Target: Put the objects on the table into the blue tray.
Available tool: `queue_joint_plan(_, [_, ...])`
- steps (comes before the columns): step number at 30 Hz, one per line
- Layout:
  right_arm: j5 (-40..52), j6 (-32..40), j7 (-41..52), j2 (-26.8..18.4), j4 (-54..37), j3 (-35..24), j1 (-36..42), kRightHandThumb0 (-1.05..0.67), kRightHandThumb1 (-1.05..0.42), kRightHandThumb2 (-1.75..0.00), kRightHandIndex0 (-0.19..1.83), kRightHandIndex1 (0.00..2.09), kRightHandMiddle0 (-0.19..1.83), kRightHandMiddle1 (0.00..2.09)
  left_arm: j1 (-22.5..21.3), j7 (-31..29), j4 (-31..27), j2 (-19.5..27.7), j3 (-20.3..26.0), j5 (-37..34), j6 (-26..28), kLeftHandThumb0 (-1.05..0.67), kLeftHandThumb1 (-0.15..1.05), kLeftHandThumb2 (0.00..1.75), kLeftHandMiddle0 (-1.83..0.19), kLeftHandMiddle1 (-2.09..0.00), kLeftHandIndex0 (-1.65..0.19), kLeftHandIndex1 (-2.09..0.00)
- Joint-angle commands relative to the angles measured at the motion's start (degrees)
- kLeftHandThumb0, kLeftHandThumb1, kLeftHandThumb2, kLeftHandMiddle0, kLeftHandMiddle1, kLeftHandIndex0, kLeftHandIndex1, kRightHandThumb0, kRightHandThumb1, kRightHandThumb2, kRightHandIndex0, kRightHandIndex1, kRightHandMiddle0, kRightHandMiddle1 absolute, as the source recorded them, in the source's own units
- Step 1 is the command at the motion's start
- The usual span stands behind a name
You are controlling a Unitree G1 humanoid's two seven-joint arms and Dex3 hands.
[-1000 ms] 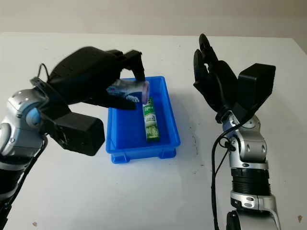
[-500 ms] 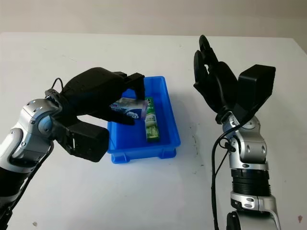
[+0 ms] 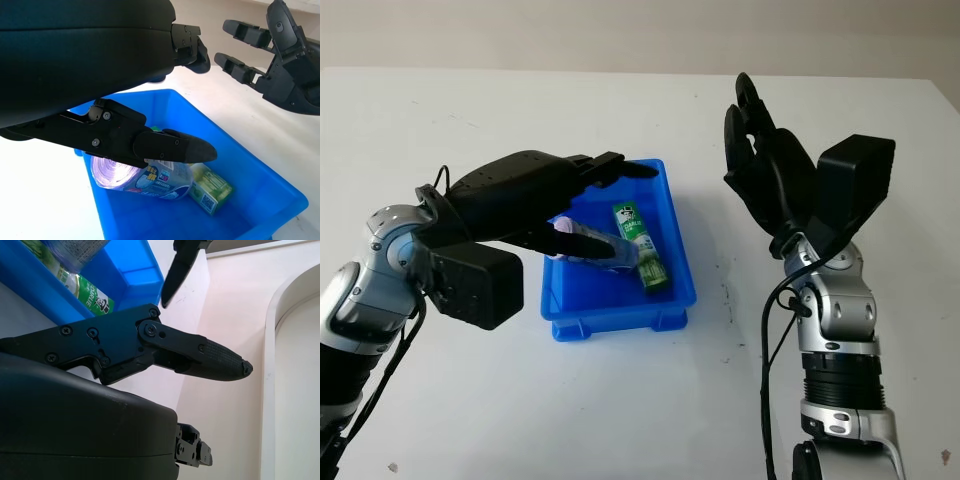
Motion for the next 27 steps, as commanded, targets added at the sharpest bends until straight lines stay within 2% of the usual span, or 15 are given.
queue_joint_plan(1, [0.3, -0.87, 0.08, 0.48, 0.1, -0.19, -0.13, -0.7, -1.05, -0.7, -0.19, 0.0, -0.19, 0.0, -0.19, 0.28, -0.12, -0.24, 1.22, -1.2, -0.09, -0.61, 1.05, 0.31, -0.02, -0.04, 0.13, -0.38])
queue_joint_plan(8, [0.31, -1.97, -0.07, 1.54, 0.82, -0.15, -0.28, -0.71, -1.05, -0.7, -0.19, 0.0, -0.19, 0.0, -0.03, 2.27, 0.44, -2.6, 5.55, -7.67, 2.32, -0.71, 1.05, 0.42, 0.06, -0.03, 0.16, -0.3])
queue_joint_plan(12, [-0.32, -3.32, 0.04, 1.9, 1.35, 0.3, -0.22, -0.72, -1.05, -0.71, -0.19, 0.0, -0.19, 0.0, 0.47, 3.99, -0.16, -4.18, 10.58, -13.18, 8.52, -0.76, 1.05, 0.53, 0.13, -0.04, 0.19, -0.18])
queue_joint_plan(14, [-0.53, -4.19, 0.19, 1.96, 1.6, 0.45, -0.14, -0.72, -1.05, -0.73, -0.19, 0.0, -0.19, 0.0, 0.78, 6.12, 0.07, -4.93, 12.81, -14.88, 9.79, -0.76, 1.05, 0.6, 0.14, -0.05, 0.18, -0.14])
queue_joint_plan(17, [-0.99, -5.22, -0.16, 2.24, 1.79, 0.6, -0.08, -0.73, -1.05, -0.74, -0.19, 0.0, -0.19, 0.0, 1.72, 10.89, 2.23, -6.58, 16.1, -17.11, 8.15, -0.76, 1.05, 0.65, 0.11, -0.06, 0.15, -0.13])
queue_joint_plan(22, [-1.71, -6.06, -1.51, 3.35, 1.3, 1.03, 0.13, -0.75, -1.05, -0.76, -0.19, 0.0, -0.19, 0.0, 4.2, 17.51, 6.72, -11.57, 22.2, -24.49, 6.55, -0.78, 1.05, 0.61, 0.14, -0.05, 0.15, -0.09])
queue_joint_plan(27, [-2.31, -5.93, -2.59, 4.16, 0.96, 1.52, 0.19, -0.75, -1.05, -0.77, -0.19, 0.0, -0.19, 0.0, 7.15, 22.63, 6.79, -14.98, 25.69, -29.07, 7.36, -0.8, 1.05, 0.63, 0.17, -0.04, 0.19, -0.04])
